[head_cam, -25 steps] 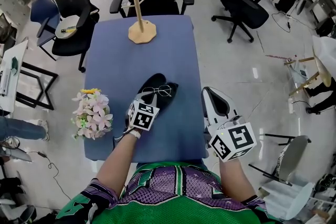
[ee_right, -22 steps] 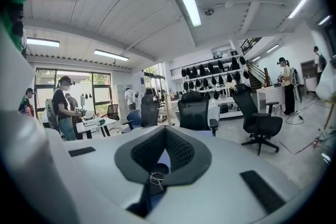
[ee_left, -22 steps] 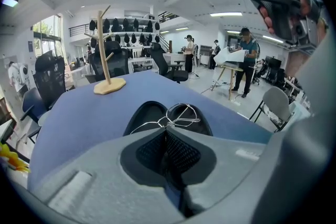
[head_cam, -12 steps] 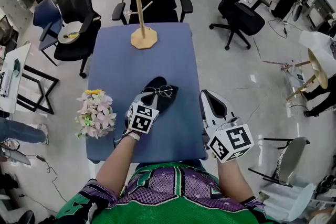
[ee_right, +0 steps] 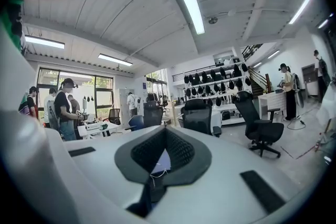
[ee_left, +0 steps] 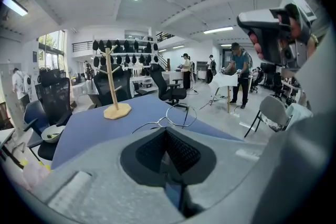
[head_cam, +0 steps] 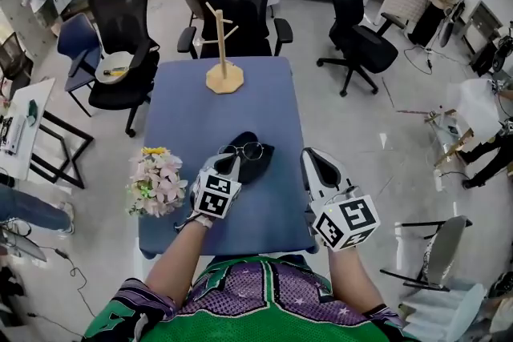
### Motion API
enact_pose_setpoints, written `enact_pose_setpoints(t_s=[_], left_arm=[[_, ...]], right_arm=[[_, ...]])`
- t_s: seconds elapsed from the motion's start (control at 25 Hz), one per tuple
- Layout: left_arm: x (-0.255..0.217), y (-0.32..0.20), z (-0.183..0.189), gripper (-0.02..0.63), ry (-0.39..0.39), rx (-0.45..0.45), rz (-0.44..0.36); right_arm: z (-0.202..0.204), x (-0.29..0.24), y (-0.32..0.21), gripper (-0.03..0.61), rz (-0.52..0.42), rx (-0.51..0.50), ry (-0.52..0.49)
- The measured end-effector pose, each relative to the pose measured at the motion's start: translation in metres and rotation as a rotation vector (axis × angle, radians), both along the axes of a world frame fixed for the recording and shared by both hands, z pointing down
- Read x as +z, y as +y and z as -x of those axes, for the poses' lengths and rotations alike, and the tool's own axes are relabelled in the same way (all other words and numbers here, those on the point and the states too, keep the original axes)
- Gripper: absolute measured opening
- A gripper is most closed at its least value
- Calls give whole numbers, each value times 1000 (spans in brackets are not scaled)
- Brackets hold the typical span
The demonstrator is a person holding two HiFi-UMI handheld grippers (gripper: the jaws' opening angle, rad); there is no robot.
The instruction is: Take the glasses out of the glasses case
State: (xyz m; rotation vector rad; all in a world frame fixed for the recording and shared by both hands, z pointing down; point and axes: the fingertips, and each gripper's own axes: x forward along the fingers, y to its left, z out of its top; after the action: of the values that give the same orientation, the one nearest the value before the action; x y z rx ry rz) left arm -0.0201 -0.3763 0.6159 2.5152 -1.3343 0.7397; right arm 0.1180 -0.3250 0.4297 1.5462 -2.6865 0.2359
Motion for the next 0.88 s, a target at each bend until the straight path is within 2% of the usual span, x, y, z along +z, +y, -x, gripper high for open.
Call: enact_pose_setpoints(t_s=[0.16, 0.44, 0.88], left_arm=[[-22, 8, 7, 15, 12, 2, -32], [-68, 27, 13, 15, 77, 31, -99], [-154, 61, 50, 15, 166, 40, -243]], right_arm=[[4, -3, 6, 2, 6, 14, 10], [22, -17, 13, 2, -3, 18, 5], [69, -33, 31, 2, -22, -6, -15]])
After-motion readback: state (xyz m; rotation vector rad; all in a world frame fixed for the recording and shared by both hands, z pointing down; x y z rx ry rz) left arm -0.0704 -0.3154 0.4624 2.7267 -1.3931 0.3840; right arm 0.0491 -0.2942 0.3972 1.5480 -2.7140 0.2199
